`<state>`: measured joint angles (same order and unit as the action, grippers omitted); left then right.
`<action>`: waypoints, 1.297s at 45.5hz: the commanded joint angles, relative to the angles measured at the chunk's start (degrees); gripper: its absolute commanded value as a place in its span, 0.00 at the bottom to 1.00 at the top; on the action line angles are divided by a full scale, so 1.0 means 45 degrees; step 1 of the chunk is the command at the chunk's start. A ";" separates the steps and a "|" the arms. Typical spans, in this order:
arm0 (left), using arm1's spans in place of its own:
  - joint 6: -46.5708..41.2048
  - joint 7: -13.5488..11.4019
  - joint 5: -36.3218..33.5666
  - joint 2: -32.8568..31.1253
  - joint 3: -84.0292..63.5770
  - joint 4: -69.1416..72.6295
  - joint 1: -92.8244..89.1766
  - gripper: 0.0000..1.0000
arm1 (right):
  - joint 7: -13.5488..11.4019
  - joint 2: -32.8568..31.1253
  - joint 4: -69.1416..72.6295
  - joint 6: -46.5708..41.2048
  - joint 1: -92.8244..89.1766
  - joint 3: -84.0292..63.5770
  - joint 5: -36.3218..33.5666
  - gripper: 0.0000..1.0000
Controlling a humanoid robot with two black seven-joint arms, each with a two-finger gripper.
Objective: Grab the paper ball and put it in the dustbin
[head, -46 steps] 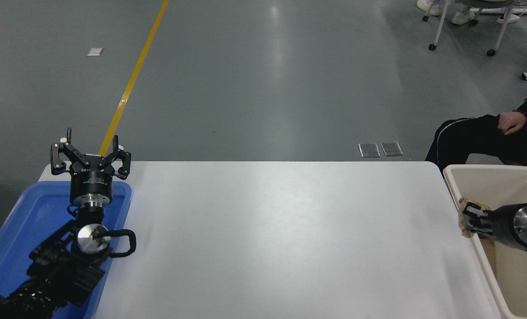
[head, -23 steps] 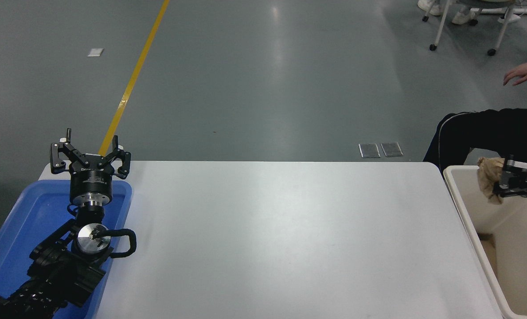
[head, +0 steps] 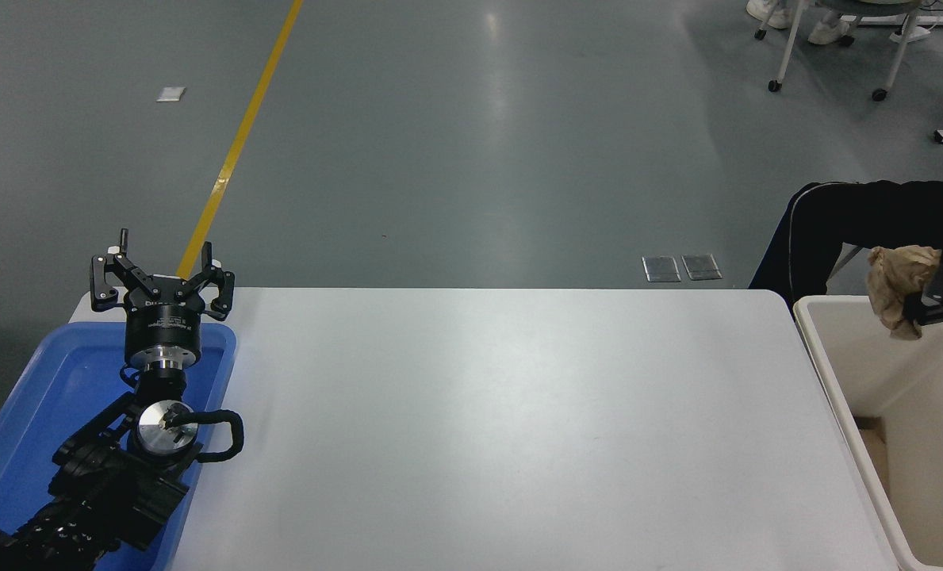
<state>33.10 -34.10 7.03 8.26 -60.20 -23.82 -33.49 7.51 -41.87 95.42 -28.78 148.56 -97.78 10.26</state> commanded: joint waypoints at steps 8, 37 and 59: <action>0.0008 -0.0001 0.0001 0.0000 0.0000 0.0000 0.0000 0.99 | -0.0048 -0.0794 -0.3916 0.2799 -0.6953 0.2722 -0.0229 0.00; 0.0008 -0.0001 0.0001 0.0000 0.0000 0.0000 0.0000 0.99 | -0.0165 0.1450 -1.7352 0.4422 -2.1993 1.1023 -0.2904 0.00; 0.0008 -0.0001 0.0001 0.0000 0.0000 0.0000 0.0000 0.99 | -0.1396 0.2995 -1.8724 0.5965 -2.3989 1.2705 -0.3022 0.98</action>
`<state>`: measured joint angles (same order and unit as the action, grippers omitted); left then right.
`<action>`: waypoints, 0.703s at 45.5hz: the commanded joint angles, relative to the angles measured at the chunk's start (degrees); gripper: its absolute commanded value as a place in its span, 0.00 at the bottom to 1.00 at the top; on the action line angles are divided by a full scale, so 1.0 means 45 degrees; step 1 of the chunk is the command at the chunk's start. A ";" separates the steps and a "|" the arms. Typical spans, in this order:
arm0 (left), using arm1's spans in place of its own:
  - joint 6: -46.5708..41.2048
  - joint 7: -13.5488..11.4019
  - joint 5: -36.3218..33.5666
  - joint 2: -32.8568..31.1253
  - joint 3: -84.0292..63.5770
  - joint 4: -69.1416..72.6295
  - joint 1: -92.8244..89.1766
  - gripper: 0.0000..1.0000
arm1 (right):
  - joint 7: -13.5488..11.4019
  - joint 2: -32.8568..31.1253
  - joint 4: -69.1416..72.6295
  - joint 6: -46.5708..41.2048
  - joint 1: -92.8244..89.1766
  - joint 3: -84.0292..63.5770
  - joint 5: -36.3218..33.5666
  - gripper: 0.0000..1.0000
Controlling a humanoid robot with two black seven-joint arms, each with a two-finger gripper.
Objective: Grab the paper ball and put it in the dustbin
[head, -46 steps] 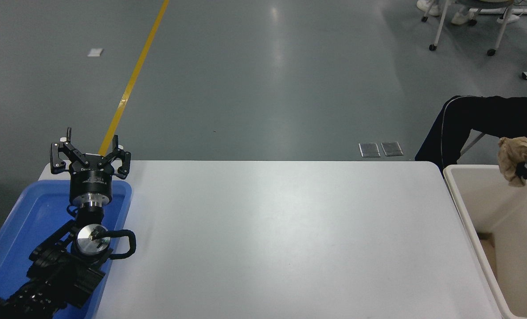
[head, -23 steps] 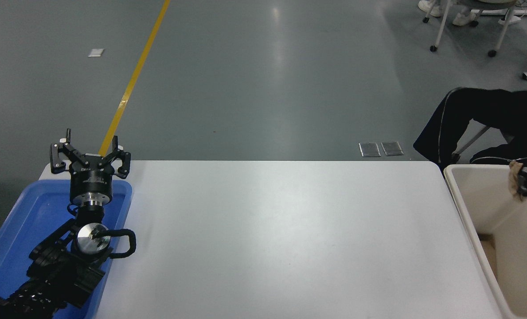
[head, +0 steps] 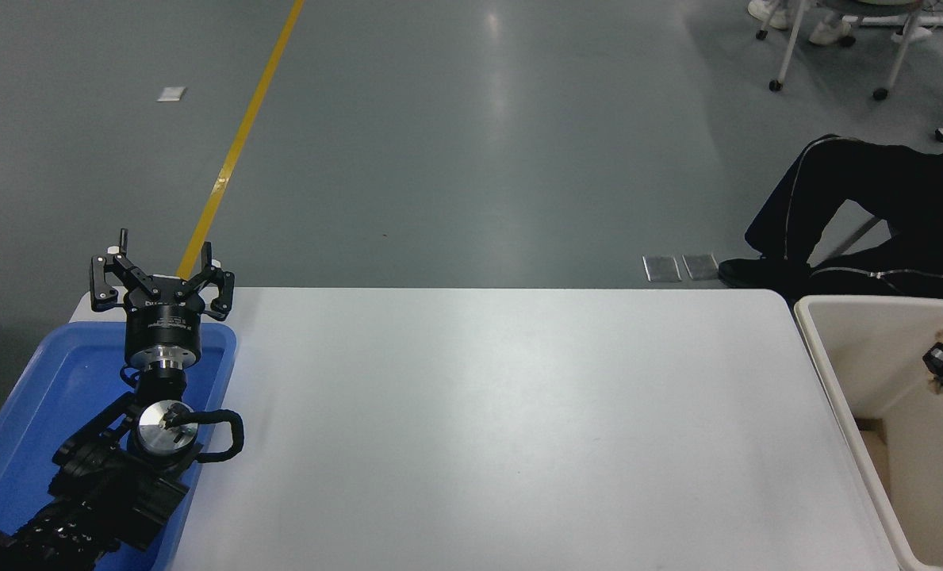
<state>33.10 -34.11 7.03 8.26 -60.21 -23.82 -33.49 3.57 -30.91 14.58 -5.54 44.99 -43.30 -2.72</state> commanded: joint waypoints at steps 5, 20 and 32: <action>0.0007 0.0003 0.0000 0.0000 0.0000 0.0000 0.0000 0.99 | -0.0519 0.0502 -0.0759 0.0781 -0.0995 0.0599 -0.0138 1.00; 0.0007 0.0003 0.0000 0.0000 0.0000 0.0000 0.0000 0.99 | -0.0500 0.0444 0.0021 0.0722 -0.0527 0.0540 -0.0118 1.00; -0.0012 0.0003 0.0000 0.0000 0.0000 0.0000 0.0000 0.99 | -0.0500 -0.0962 0.4530 0.0606 0.2850 0.0072 -0.0118 1.00</action>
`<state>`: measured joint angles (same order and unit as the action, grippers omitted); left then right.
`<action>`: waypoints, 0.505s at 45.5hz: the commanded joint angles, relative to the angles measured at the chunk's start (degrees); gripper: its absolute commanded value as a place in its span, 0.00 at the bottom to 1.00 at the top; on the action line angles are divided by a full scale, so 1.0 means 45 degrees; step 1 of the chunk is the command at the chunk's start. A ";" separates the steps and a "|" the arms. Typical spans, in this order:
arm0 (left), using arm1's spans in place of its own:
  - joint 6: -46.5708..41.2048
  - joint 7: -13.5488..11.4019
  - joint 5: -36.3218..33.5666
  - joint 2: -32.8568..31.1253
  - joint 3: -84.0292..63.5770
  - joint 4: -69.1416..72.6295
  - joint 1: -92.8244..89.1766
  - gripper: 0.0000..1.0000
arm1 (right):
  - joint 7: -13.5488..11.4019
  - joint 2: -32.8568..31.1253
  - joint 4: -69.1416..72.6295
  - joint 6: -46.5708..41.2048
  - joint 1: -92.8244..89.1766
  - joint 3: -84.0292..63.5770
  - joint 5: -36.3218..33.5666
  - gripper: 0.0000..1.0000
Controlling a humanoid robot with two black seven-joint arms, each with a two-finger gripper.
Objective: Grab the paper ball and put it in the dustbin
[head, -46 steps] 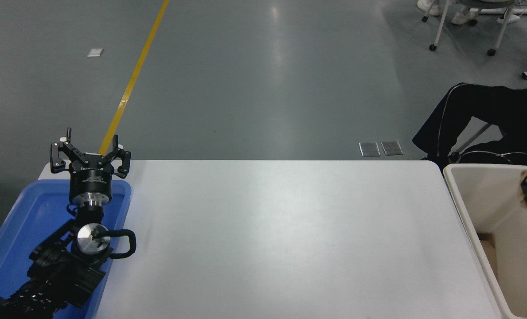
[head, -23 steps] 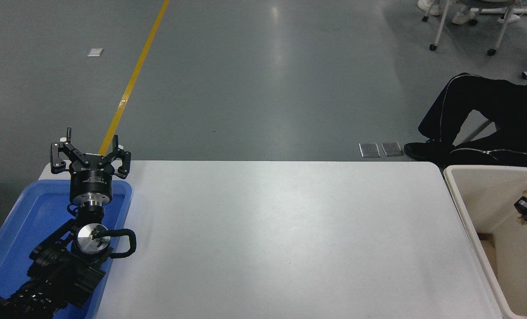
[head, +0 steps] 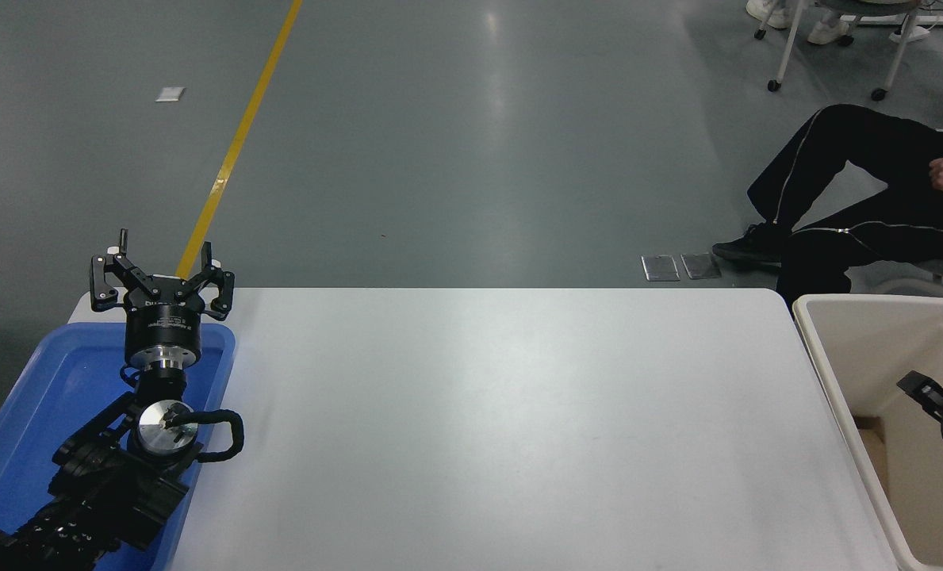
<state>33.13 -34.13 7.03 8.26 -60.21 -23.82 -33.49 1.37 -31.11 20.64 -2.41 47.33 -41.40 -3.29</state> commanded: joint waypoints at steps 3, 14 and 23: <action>-0.0017 -0.0012 0.0000 0.0000 0.0002 0.0000 0.0000 0.99 | -0.0012 -0.1093 0.4160 -0.0108 0.3249 -0.0797 -0.0012 1.00; -0.0017 0.0007 0.0000 0.0000 0.0002 0.0000 0.0000 0.99 | 0.0027 -0.1094 0.7949 -0.0108 0.6921 -0.3454 -0.0032 1.00; 0.0002 0.0007 -0.0020 0.0000 0.0002 0.0000 -0.0019 0.99 | 0.0027 -0.0256 1.1036 -0.0244 1.0299 -0.5308 -0.0012 1.00</action>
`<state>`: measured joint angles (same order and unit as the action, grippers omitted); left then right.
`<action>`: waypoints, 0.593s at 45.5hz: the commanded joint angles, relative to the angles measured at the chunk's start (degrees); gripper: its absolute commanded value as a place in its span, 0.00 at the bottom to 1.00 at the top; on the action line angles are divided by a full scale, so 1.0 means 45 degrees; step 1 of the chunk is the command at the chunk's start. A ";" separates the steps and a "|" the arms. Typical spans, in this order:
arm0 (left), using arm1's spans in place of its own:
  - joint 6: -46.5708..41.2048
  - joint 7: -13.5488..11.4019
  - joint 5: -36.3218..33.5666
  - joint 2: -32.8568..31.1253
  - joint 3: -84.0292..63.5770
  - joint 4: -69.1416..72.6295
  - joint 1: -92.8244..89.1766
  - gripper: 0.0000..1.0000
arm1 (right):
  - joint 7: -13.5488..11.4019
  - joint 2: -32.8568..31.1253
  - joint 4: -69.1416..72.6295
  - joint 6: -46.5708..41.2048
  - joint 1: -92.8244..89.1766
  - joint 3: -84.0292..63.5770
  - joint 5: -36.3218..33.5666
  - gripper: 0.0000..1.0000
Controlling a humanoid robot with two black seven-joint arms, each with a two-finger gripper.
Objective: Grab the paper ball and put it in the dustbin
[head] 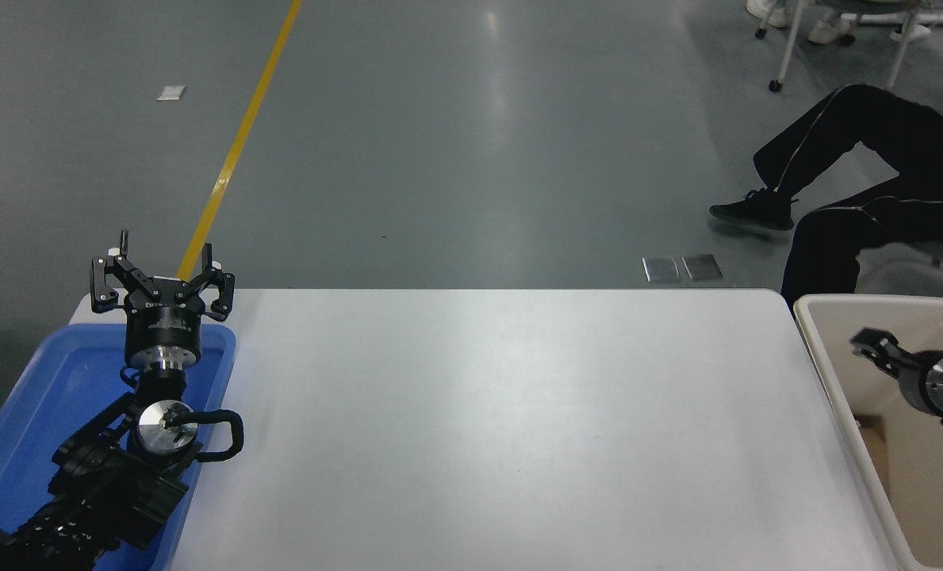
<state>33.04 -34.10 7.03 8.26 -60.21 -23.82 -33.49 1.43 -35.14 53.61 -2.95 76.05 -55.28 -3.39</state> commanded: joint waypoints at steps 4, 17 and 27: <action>0.0022 0.0000 -0.0020 0.0000 0.0000 0.0000 -0.0019 0.99 | 0.0013 0.1576 0.4627 -0.0846 0.5499 -0.3669 0.0011 1.00; 0.0022 0.0000 -0.0020 0.0000 0.0000 0.0000 -0.0019 0.99 | 0.0013 0.3218 0.5879 -0.5279 0.8449 -0.4083 -0.0008 1.00; 0.0022 0.0000 -0.0020 0.0000 0.0000 0.0000 0.0000 0.99 | -0.0006 0.3608 0.7148 -0.6649 0.9837 -0.4102 -0.0984 1.00</action>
<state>33.14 -34.10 6.95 8.26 -60.20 -23.81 -33.56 1.45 -22.32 79.95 -24.53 111.75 -72.35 -4.48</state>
